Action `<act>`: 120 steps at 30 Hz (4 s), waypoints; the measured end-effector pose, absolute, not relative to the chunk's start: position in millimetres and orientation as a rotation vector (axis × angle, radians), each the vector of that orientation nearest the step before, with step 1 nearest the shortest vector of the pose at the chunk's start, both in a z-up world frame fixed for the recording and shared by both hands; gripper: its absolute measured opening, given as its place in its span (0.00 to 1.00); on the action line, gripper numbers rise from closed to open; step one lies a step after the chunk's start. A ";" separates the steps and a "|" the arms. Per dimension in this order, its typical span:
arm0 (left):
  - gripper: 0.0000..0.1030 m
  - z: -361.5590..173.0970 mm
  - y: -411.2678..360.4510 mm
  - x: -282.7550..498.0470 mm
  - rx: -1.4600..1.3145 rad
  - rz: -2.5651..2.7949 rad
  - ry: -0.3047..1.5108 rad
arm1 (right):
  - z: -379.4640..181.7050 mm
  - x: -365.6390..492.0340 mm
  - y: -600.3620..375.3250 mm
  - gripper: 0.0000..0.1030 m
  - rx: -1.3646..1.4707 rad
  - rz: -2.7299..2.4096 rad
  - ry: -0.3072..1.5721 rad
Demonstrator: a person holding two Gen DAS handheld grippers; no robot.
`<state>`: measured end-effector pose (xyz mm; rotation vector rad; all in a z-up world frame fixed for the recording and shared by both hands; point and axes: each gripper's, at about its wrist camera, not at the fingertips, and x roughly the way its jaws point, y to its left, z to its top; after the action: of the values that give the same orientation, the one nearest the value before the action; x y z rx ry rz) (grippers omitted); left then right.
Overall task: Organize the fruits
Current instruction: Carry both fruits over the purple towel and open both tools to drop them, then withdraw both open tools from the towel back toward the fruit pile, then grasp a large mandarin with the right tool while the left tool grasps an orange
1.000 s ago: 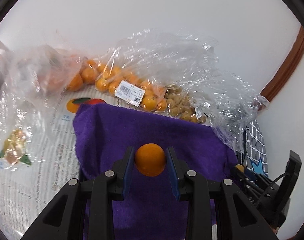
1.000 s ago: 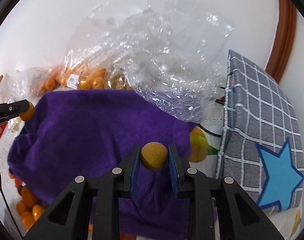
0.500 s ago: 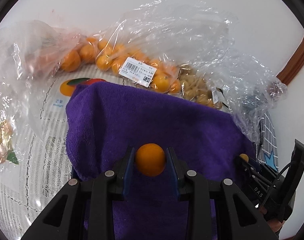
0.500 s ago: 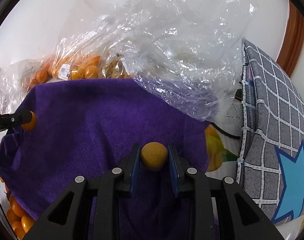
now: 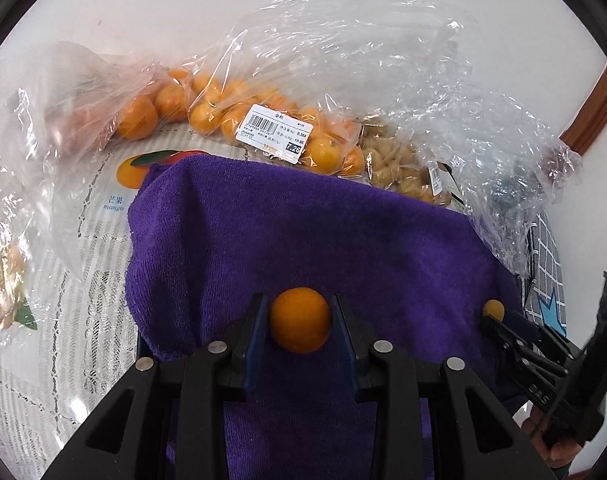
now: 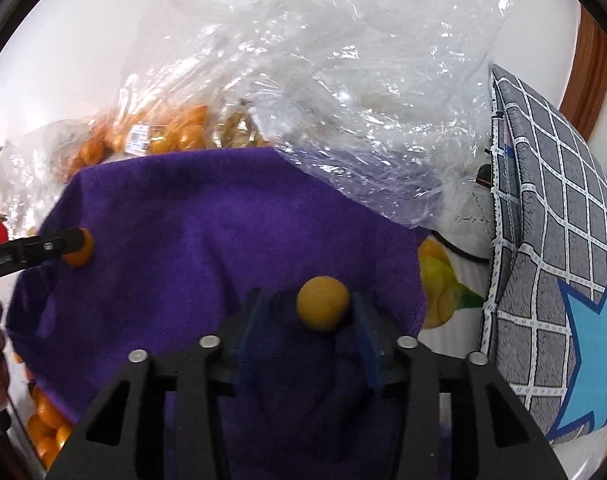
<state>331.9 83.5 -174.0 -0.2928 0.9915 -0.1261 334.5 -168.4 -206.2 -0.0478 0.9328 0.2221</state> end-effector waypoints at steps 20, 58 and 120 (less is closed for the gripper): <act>0.50 -91.8 83.6 226.3 -0.260 -0.084 0.777 | -134.0 195.3 -200.5 0.54 -0.030 0.133 0.778; 0.53 -166.4 139.2 102.0 -0.311 -0.045 0.871 | -202.2 113.1 -122.3 0.54 -0.033 0.460 0.884; 0.18 -185.0 113.5 125.0 -0.495 -0.157 0.871 | -215.9 133.4 -213.3 0.42 0.090 0.369 0.797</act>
<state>125.0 113.5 -185.0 -0.4946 0.8708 -0.1572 133.4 -213.3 -215.9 0.0899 0.7973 0.3689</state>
